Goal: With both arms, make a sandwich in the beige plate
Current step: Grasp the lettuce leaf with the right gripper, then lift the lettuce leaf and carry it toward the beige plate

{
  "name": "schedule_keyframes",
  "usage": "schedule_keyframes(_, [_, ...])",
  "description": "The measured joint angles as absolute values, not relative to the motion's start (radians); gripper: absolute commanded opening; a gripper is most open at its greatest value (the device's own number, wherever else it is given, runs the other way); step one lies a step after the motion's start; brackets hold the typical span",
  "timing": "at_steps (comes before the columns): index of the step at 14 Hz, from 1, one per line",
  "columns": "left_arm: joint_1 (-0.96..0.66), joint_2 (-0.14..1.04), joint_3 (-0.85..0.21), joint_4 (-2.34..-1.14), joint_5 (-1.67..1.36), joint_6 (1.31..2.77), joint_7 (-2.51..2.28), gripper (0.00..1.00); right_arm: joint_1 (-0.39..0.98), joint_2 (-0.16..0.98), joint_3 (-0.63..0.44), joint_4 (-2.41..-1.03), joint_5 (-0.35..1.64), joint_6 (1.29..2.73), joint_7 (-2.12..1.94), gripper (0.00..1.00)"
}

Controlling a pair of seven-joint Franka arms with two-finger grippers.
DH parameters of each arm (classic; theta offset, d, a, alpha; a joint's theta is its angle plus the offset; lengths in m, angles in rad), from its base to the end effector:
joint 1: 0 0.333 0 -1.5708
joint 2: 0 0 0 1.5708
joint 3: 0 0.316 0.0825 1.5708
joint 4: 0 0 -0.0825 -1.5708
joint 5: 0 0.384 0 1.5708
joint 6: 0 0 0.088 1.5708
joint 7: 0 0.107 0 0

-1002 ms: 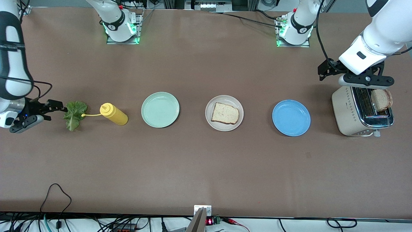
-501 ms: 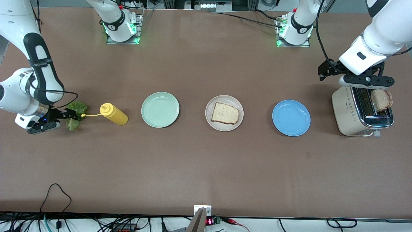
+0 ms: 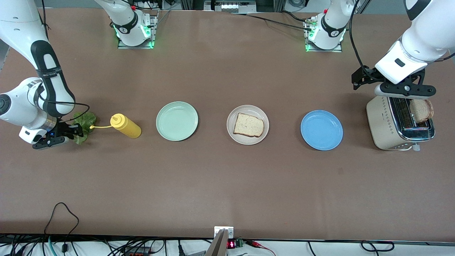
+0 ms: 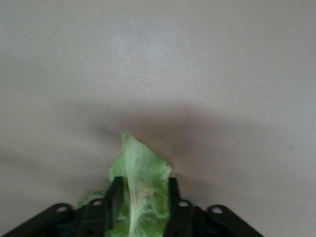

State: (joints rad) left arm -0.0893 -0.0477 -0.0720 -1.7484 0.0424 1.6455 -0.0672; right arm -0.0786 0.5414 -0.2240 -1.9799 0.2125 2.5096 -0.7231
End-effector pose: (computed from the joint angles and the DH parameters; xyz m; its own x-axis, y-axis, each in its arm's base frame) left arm 0.5343 -0.0834 0.5730 0.9939 -0.0967 -0.0522 -0.0993 -0.9939 -0.0491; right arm 0.5850 -0.1808 0.1965 0.9608 0.2768 0.0140 0.2769 -0.9609 -0.0034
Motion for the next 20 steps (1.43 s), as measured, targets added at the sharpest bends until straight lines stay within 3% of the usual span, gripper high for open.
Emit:
schedule_keyframes(8, [-0.089,-0.047,-0.072,-1.748,0.042,1.643,-0.068,1.0,-0.074,0.511,-0.224,-1.947,0.209,2.478,-0.769,0.0])
schedule_keyframes(12, [-0.089,-0.047,-0.072,-1.748,0.042,1.643,-0.068,1.0,-0.072,0.414,-0.224,-1.855,0.207,2.258,-0.93,0.0])
schedule_keyframes(20, [-0.089,-0.047,-0.072,-1.748,0.042,1.643,-0.068,1.0,0.061,0.376,-0.215,-1.46,0.132,1.722,-1.175,0.0])
